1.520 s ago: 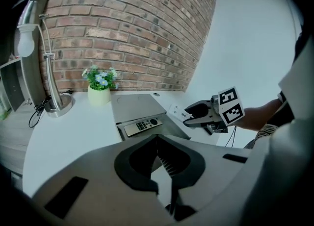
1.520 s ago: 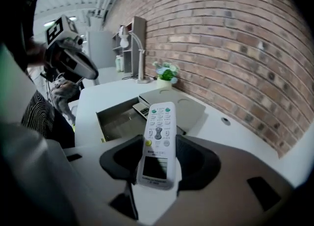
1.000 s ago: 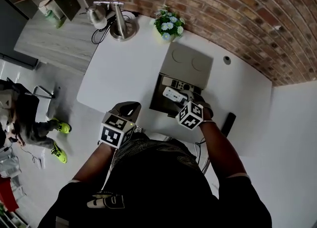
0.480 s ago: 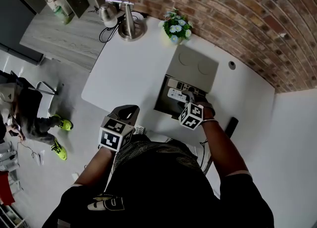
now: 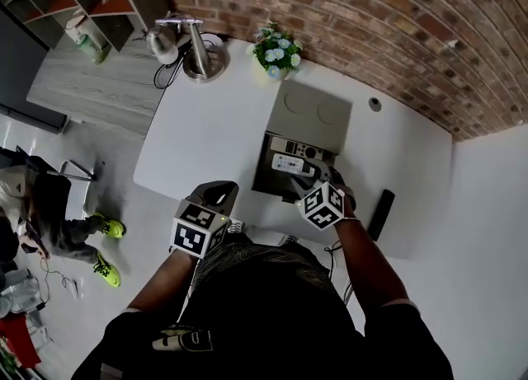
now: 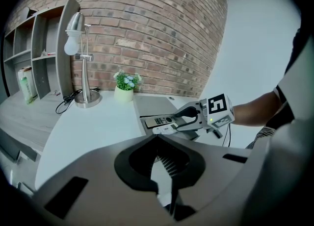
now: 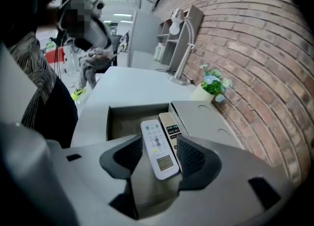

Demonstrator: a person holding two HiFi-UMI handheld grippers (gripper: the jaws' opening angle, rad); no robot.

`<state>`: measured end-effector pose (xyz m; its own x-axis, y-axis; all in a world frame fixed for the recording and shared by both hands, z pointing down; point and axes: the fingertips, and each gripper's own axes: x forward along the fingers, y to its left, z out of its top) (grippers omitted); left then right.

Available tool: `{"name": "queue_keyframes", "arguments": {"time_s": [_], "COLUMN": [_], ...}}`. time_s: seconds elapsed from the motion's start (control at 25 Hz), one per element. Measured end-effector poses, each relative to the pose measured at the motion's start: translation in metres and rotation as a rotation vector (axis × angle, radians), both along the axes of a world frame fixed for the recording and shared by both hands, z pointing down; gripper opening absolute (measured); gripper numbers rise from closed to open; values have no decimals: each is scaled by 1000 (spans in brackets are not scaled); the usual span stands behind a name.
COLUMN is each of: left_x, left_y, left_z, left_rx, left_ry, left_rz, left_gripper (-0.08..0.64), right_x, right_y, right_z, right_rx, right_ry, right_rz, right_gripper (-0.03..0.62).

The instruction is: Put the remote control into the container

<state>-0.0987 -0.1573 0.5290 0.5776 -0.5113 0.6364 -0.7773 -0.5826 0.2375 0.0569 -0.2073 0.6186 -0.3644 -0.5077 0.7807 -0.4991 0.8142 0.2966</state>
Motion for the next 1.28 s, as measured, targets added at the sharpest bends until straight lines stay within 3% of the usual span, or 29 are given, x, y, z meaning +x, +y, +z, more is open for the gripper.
{"name": "queue_keyframes", "arguments": {"time_s": [0.12,0.2,0.24,0.32,0.4,0.48,0.56,0.72,0.88,1.08,1.28], "left_x": [13,23,28,41,56,72,88,113,127,136,143], "left_y": [-2,-6,-8,-12,-15,-15,-13,-6,4,7,11], "left_z": [-6,-15,-20,-29,-39,-49,-58,-67,-63,-61,-62], "left_rx": [18,44,61,92,114,127,136,138,141,131,131], "left_ry": [7,21,30,53,90,132,160,172,141,139,140], "left_rz": [47,75,91,122,156,199,248,345,426,457,471], "left_gripper": [8,8,8,8,8,8,8,8,8,8,8], "right_x": [11,21,27,40,52,61,65,66,58,73,78], "right_y": [5,12,18,31,45,58,70,86,98,101,107], "right_z": [-31,-55,-68,-92,-113,-130,-145,-155,-135,-129,-129], "right_rx": [8,-12,-27,-57,-67,-54,-18,50,-67,-14,-13], "right_ry": [-181,-384,-500,-730,-896,-976,-994,-925,-942,-838,-831], "right_rz": [194,354,435,581,681,736,759,766,785,830,838], "right_gripper": [221,217,182,43,9,9,8,8,8,8,8]}}
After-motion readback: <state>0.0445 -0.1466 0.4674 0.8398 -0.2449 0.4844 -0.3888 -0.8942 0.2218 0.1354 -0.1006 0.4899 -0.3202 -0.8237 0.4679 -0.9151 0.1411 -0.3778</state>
